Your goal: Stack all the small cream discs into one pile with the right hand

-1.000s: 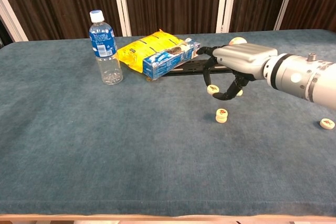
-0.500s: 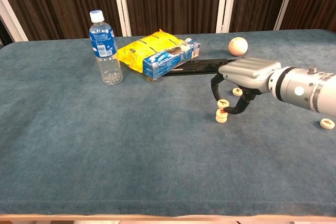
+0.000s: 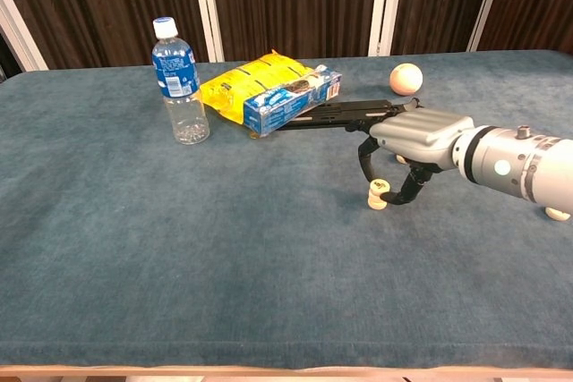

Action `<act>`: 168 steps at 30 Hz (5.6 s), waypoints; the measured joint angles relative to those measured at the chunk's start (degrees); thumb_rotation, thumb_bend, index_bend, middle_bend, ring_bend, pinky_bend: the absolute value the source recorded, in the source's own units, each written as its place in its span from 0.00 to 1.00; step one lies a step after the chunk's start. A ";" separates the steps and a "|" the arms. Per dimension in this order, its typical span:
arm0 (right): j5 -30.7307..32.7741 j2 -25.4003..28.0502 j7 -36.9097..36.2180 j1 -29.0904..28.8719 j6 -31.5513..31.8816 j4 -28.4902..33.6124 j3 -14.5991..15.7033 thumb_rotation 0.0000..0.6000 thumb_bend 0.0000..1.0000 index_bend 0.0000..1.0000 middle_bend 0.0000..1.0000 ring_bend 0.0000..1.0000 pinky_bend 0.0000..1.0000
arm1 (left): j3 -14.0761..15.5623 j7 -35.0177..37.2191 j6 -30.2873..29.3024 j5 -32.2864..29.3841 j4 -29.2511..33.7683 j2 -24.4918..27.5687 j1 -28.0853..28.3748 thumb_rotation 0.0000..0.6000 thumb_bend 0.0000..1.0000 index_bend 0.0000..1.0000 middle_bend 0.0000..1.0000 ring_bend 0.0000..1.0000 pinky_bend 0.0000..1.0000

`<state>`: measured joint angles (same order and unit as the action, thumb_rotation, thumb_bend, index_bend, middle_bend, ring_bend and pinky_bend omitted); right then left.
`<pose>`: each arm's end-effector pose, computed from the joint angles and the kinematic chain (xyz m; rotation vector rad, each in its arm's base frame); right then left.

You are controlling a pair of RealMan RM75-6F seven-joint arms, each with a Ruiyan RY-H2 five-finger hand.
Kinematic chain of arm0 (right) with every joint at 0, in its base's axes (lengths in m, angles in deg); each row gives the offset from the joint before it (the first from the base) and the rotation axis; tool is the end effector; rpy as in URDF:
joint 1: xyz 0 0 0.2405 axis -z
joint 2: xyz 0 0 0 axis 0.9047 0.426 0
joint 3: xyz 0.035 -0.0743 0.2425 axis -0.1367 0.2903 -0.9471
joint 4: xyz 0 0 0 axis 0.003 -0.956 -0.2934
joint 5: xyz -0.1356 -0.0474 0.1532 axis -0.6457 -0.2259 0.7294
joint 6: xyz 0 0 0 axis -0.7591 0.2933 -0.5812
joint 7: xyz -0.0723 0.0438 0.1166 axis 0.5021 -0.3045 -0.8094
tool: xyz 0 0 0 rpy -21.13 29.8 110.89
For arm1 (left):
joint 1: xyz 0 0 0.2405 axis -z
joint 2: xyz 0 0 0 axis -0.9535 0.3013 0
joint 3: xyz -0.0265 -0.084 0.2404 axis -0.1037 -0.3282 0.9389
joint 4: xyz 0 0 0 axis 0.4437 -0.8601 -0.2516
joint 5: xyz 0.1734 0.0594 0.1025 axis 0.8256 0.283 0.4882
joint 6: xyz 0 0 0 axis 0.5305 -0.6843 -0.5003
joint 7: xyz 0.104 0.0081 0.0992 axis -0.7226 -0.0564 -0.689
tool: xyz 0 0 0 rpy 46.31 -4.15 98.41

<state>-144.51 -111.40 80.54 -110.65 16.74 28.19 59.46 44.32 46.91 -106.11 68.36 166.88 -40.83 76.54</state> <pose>-0.1639 -0.3516 -0.0474 2.0269 -0.7411 0.6607 -0.3108 0.1759 0.1805 -1.4011 -0.7742 -0.8302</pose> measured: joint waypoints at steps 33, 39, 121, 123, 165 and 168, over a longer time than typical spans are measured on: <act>3.86 2.76 0.82 -0.76 -2.15 2.18 1.17 1.00 0.49 0.45 0.02 0.00 0.00 | -0.21 -0.19 -0.04 0.05 0.13 -0.21 0.14 1.00 0.35 0.00 0.00 0.00 0.09; 4.23 3.00 1.74 -0.99 -2.22 2.77 1.86 1.00 0.49 0.45 0.02 0.00 0.00 | -0.33 -0.10 -0.12 -0.08 0.16 -0.19 0.11 1.00 0.35 0.00 0.00 0.00 0.09; -18.77 12.85 -25.65 16.86 5.67 -11.48 11.06 1.00 0.46 0.54 0.01 0.00 0.00 | -0.51 -1.90 1.28 -1.18 0.63 -1.14 0.87 1.00 0.38 0.00 0.00 0.00 0.09; -18.85 12.69 -25.58 16.95 5.46 -11.71 10.83 1.00 0.46 0.54 0.01 0.00 0.00 | -0.51 -1.93 1.38 -1.27 0.64 -1.15 0.89 1.00 0.38 0.00 0.00 0.00 0.09; -13.65 11.94 -17.99 10.30 3.65 2.55 -1.37 1.00 0.47 0.63 0.02 0.00 0.00 | -0.46 -1.75 1.61 -1.40 0.65 -1.04 1.03 1.00 0.38 0.00 0.00 0.00 0.09; -10.20 9.85 -14.33 7.94 1.57 3.98 -2.78 1.00 0.47 0.64 0.02 0.00 0.00 | -0.50 -1.62 1.46 -1.42 0.66 -0.89 0.96 1.00 0.38 0.00 0.00 0.00 0.09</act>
<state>-154.71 -101.55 66.22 -102.71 18.32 32.16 56.68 43.82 45.29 -104.64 66.93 167.54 -41.72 77.50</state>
